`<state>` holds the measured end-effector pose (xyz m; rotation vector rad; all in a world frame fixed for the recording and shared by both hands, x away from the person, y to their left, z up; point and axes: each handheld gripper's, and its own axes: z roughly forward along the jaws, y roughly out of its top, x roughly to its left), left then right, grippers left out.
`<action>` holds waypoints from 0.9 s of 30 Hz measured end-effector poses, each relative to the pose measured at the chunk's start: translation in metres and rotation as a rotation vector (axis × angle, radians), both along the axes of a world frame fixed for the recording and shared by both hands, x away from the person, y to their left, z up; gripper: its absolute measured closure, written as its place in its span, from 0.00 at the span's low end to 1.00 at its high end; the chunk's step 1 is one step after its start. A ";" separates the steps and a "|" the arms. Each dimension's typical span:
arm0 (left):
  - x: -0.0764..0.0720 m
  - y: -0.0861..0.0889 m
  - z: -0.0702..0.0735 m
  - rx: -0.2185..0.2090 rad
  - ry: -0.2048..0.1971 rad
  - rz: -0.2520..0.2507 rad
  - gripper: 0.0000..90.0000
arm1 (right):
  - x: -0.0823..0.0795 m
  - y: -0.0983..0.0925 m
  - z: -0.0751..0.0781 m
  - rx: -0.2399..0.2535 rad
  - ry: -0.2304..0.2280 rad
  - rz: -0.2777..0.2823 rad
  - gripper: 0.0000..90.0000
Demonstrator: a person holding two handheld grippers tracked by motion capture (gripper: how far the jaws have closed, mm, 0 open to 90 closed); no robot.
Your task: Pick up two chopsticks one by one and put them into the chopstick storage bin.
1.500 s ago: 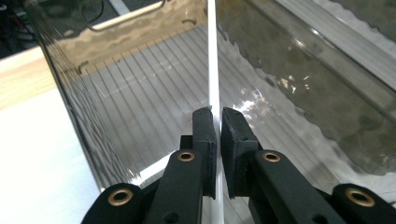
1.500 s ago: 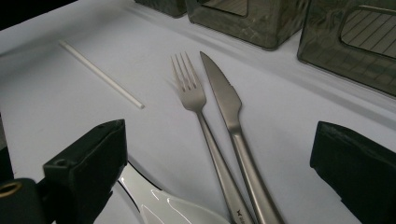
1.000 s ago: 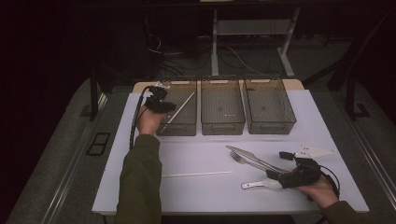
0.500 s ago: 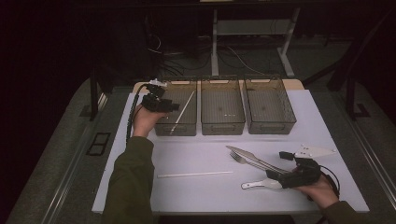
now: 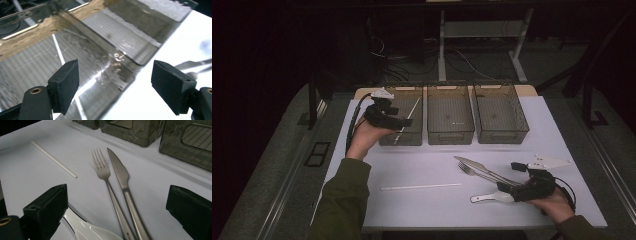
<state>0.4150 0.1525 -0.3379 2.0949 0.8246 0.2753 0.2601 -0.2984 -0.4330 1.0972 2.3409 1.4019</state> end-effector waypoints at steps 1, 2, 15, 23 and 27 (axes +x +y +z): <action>-0.004 -0.001 0.000 -0.005 -0.002 -0.012 0.23 | 0.000 0.000 0.000 0.000 0.000 0.000 0.04; -0.008 -0.003 -0.001 -0.005 -0.004 -0.022 0.20 | 0.000 0.000 0.000 0.000 0.000 0.000 0.04; -0.058 -0.023 -0.020 0.003 -0.033 -0.138 0.00 | -0.001 -0.001 0.001 0.005 0.004 -0.003 0.04; -0.085 -0.028 -0.044 0.021 -0.033 -0.185 0.00 | 0.000 -0.001 0.001 0.006 -0.002 -0.003 0.04; -0.099 -0.027 -0.054 0.022 -0.046 -0.203 0.00 | -0.001 -0.001 0.001 0.006 -0.004 -0.005 0.04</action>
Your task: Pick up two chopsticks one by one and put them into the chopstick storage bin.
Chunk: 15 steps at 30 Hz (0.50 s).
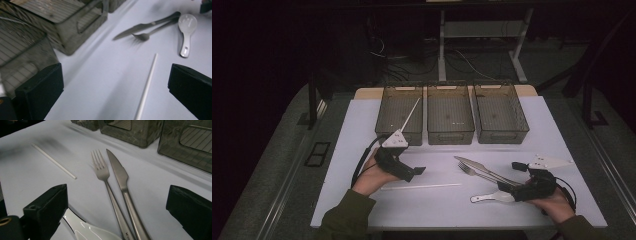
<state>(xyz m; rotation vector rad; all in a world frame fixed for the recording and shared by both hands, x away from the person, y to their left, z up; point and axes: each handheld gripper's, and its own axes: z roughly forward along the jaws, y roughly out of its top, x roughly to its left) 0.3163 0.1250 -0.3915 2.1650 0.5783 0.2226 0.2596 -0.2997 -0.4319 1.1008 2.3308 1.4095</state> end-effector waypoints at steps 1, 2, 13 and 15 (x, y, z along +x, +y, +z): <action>-0.003 0.000 -0.003 -0.002 -0.001 -0.008 0.00 | 0.000 0.000 0.000 0.000 -0.001 0.000 0.04; -0.006 0.001 -0.006 0.000 -0.005 -0.015 0.02 | 0.000 0.000 0.000 -0.001 0.000 -0.001 0.04; -0.020 0.005 -0.026 -0.034 0.035 -0.068 0.26 | -0.001 0.000 0.001 -0.004 -0.003 0.003 0.04; -0.020 0.003 -0.029 -0.026 0.046 -0.084 0.32 | -0.001 0.000 0.001 -0.004 -0.004 0.003 0.04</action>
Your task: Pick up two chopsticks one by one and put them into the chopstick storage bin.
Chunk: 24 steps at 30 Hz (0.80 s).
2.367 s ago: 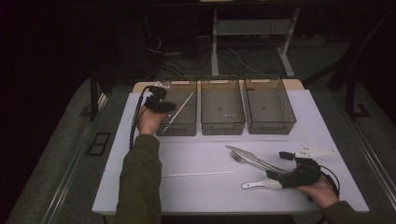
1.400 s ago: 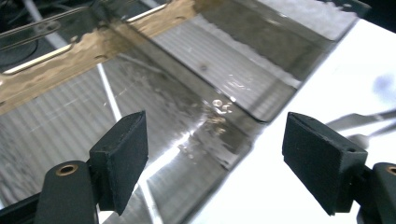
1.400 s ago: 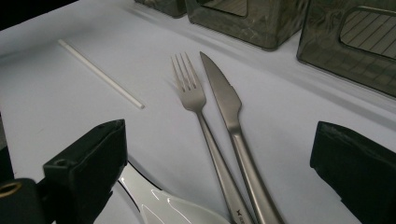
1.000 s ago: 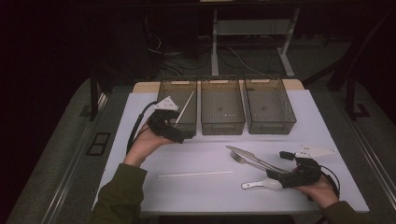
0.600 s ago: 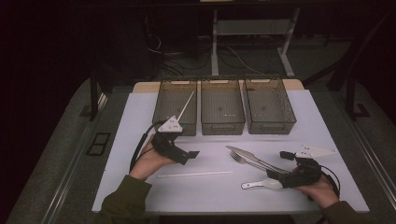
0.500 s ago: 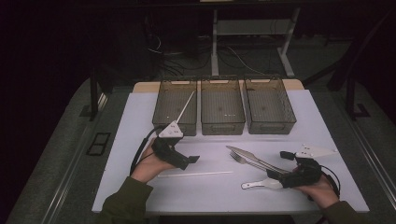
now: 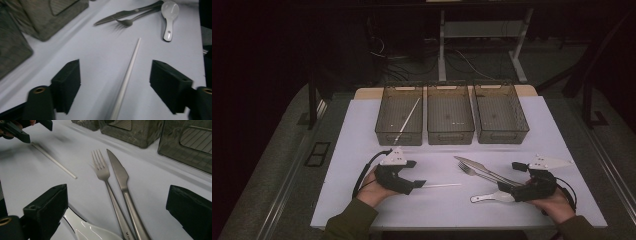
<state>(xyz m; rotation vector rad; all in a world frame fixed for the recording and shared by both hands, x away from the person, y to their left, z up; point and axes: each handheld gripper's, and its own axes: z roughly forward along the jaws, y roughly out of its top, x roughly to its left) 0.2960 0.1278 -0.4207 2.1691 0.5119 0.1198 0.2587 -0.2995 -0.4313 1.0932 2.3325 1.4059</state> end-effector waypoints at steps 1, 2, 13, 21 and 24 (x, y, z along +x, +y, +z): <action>0.000 -0.001 -0.001 0.005 0.003 -0.008 0.35 | 0.000 0.000 0.000 -0.001 0.000 0.000 0.04; -0.001 -0.002 -0.003 0.011 0.005 -0.020 0.37 | 0.000 0.000 0.000 -0.001 0.000 0.000 0.04; 0.001 -0.006 -0.016 0.110 0.033 -0.082 0.69 | 0.000 0.000 0.000 0.000 0.002 0.000 0.04; 0.005 -0.008 -0.024 0.160 0.046 -0.106 0.84 | -0.001 0.000 0.001 0.001 0.002 0.001 0.04; 0.006 -0.007 -0.025 0.156 0.041 -0.111 0.88 | 0.000 0.000 0.001 0.001 0.002 0.000 0.04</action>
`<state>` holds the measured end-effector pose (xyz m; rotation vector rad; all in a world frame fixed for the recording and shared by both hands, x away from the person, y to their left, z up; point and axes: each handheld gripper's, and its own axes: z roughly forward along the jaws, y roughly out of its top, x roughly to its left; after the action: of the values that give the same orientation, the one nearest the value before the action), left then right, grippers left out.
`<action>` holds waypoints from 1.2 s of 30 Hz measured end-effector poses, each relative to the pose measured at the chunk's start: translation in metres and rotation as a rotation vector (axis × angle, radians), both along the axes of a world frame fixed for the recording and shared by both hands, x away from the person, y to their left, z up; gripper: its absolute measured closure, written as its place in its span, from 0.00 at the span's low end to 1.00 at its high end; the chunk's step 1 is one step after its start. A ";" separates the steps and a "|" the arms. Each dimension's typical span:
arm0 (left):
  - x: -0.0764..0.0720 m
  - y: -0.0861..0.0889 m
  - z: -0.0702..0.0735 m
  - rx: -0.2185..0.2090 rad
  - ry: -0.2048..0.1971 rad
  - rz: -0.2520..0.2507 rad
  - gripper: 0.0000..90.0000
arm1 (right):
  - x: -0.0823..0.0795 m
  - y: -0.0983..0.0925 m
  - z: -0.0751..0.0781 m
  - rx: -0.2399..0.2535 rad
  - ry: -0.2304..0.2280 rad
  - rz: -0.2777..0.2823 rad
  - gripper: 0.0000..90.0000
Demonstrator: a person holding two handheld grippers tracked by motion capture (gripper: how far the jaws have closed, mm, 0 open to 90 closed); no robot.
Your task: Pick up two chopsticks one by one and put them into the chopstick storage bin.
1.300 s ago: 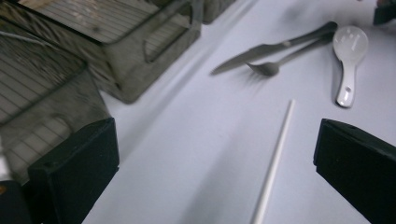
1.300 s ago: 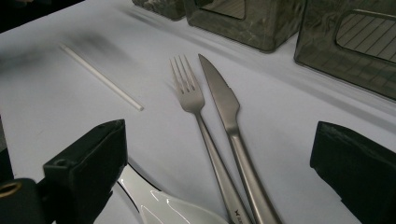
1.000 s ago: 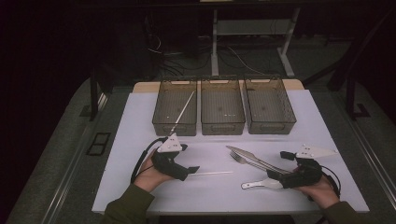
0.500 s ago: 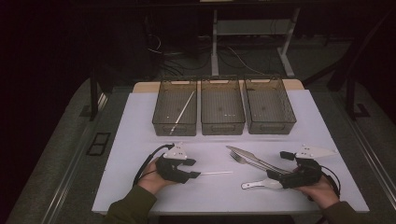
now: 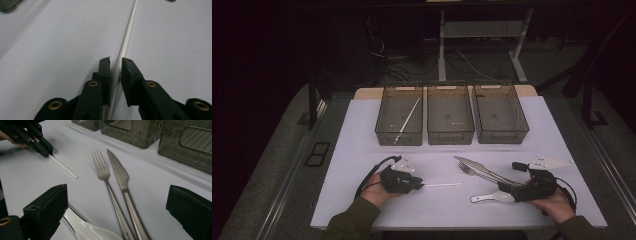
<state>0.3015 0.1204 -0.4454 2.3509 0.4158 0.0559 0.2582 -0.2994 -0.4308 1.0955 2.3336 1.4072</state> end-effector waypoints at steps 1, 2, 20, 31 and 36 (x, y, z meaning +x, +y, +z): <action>0.000 0.000 0.000 0.002 -0.002 -0.004 0.89 | 0.000 0.000 0.000 0.000 0.000 0.000 0.04; 0.000 0.000 0.000 0.004 -0.003 -0.004 0.89 | 0.000 0.000 0.000 0.000 0.000 0.001 0.04; -0.004 -0.006 0.005 0.004 0.024 -0.002 0.94 | 0.000 0.000 0.000 0.002 -0.002 0.001 0.04; -0.003 0.003 0.020 -0.122 0.014 0.051 0.94 | 0.000 0.000 0.000 0.004 -0.001 -0.002 0.04; -0.002 0.010 0.027 -0.177 0.004 0.079 0.94 | 0.001 -0.001 0.000 0.003 -0.002 -0.001 0.04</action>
<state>0.2998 0.1306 -0.4184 2.1608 0.4947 0.0500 0.2587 -0.2999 -0.4305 1.0954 2.3294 1.4114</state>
